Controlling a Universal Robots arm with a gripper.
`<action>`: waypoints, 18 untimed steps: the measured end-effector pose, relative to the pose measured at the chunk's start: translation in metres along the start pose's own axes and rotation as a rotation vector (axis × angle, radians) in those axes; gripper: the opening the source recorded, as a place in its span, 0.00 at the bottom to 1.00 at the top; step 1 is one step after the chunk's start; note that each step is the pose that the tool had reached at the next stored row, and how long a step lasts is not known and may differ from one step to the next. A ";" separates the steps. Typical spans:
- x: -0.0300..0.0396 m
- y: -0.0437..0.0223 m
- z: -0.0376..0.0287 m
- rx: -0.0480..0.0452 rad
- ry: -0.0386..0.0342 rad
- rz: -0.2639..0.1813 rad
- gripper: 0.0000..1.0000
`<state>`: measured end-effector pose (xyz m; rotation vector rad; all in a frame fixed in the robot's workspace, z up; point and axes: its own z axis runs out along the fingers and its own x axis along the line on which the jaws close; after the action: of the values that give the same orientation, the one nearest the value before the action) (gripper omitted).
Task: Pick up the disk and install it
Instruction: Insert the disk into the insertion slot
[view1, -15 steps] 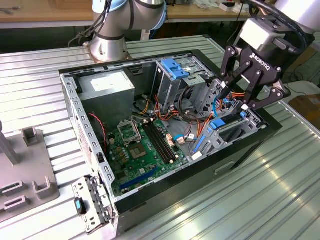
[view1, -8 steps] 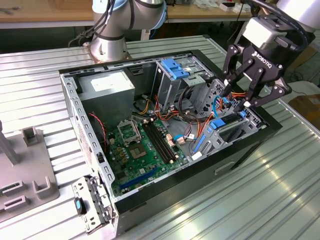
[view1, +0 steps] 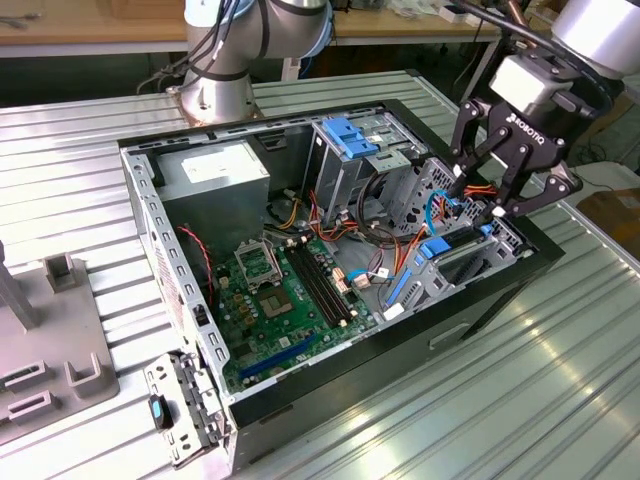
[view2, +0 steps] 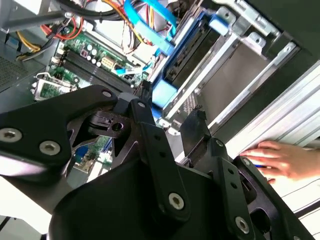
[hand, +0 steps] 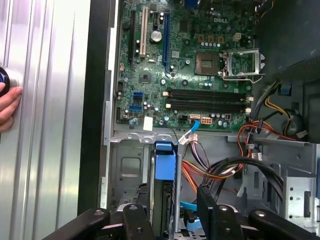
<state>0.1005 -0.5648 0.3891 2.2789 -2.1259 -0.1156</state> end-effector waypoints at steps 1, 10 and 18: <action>0.0001 -0.0009 0.0005 0.0000 -0.0001 0.000 0.50; 0.0015 0.0022 0.0139 0.0203 0.0006 -0.002 0.50; 0.0021 -0.0050 0.0215 0.0204 0.0007 -0.002 0.50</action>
<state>0.1042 -0.5657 0.3672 2.2923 -2.1339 -0.0936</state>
